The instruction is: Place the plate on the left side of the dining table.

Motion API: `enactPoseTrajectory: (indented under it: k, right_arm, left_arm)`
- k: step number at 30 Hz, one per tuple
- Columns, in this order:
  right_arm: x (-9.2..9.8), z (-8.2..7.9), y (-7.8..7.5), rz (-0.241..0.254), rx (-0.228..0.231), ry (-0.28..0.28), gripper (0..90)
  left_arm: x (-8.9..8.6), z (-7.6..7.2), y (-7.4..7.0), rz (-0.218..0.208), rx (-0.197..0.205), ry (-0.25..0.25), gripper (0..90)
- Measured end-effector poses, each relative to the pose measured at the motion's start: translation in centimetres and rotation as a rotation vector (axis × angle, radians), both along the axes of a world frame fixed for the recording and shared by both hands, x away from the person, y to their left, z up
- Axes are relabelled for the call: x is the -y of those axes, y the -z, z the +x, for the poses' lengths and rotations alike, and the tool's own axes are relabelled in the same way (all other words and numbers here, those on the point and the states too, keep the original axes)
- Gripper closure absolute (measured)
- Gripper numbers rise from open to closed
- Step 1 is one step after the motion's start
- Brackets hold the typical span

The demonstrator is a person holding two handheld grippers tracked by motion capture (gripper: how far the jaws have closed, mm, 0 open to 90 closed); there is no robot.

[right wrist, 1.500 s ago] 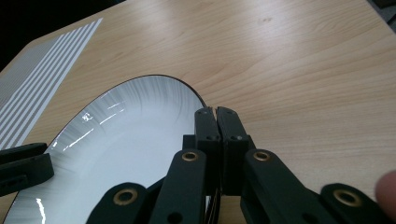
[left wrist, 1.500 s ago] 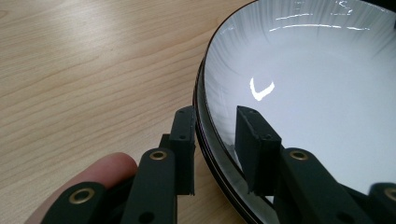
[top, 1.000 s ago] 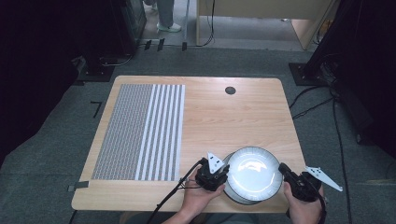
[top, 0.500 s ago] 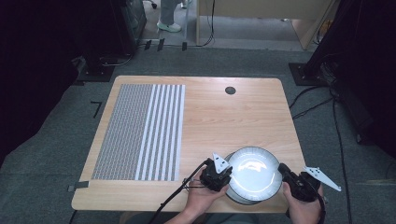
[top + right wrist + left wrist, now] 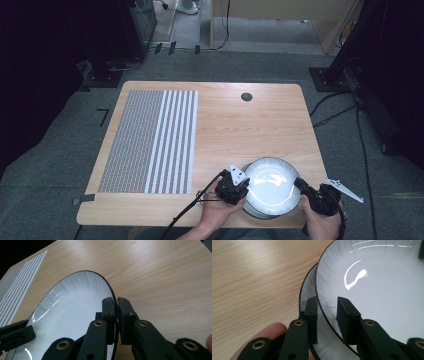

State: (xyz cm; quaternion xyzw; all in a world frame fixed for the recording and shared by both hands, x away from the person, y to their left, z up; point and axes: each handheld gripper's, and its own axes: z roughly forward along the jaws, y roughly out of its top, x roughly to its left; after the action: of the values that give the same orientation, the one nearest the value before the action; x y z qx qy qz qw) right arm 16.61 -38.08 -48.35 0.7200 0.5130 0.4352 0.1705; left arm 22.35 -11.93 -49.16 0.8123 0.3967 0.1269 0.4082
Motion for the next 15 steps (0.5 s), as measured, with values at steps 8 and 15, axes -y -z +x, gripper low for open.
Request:
enactPoseTrajectory:
  k: [8, 15]
  right_arm:
    - [1.4, 0.0, 0.5, 0.131, 0.027, -0.023, 85.4]
    - [1.6, 0.0, 0.6, 0.162, 0.043, -0.026, 85.1]
  left_arm:
    - [0.3, 0.3, 0.2, -0.010, -0.034, 0.010, 66.2]
    - [0.2, 0.7, 0.2, -0.042, -0.066, 0.002, 68.7]
